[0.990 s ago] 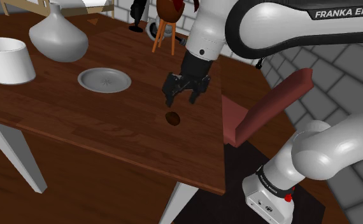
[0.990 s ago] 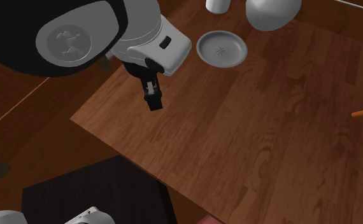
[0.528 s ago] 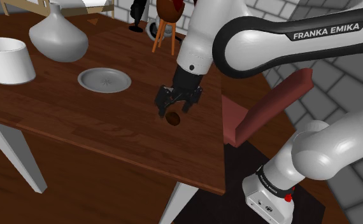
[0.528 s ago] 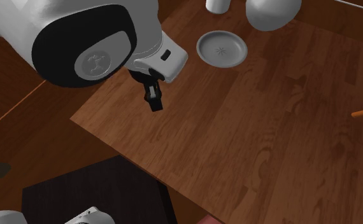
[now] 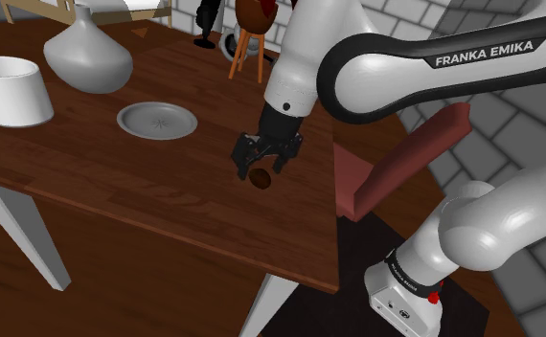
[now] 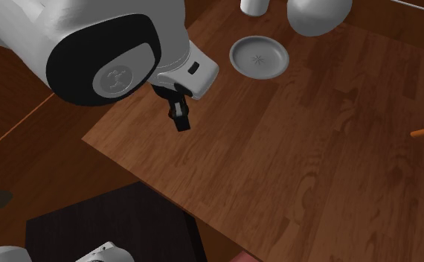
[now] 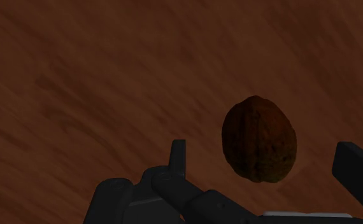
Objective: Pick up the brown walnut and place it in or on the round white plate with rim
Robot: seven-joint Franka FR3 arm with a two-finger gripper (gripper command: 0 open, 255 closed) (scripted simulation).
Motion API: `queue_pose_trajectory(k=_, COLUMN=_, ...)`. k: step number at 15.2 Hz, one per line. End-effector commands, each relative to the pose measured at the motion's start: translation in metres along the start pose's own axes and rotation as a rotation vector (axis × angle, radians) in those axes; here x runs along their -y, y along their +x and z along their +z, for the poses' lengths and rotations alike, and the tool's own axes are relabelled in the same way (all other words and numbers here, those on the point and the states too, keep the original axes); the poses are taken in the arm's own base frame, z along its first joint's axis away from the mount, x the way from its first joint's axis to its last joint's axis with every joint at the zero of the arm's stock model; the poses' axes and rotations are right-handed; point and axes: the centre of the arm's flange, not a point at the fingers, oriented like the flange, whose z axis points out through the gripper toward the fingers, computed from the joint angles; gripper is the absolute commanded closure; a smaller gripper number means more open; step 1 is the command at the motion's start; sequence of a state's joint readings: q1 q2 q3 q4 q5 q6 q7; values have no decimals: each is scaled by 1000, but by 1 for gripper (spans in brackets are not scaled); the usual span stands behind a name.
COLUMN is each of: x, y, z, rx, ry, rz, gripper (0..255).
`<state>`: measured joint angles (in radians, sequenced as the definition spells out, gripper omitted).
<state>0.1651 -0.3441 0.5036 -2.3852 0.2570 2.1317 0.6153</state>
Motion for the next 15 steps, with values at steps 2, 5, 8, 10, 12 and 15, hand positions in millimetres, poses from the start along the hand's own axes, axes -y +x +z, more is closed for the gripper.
queue_pose_trajectory(k=2, x=0, y=0, z=0, rx=0, ry=0, rz=0, gripper=255)
queue_pose_trajectory(k=5, x=0, y=0, z=0, rx=0, ry=0, rz=0, gripper=255)
queue_pose_trajectory(k=8, x=0, y=0, z=0, rx=0, ry=0, rz=0, gripper=255)
queue_pose_trajectory(k=10, x=0, y=0, z=0, rx=0, ry=0, rz=0, gripper=255)
queue_pose_trajectory(k=12, x=0, y=0, z=-5, rx=0, ry=0, rz=0, gripper=255)
queue_pose_trajectory(k=15, x=2, y=0, z=-21, rx=0, ry=0, rz=0, gripper=255)
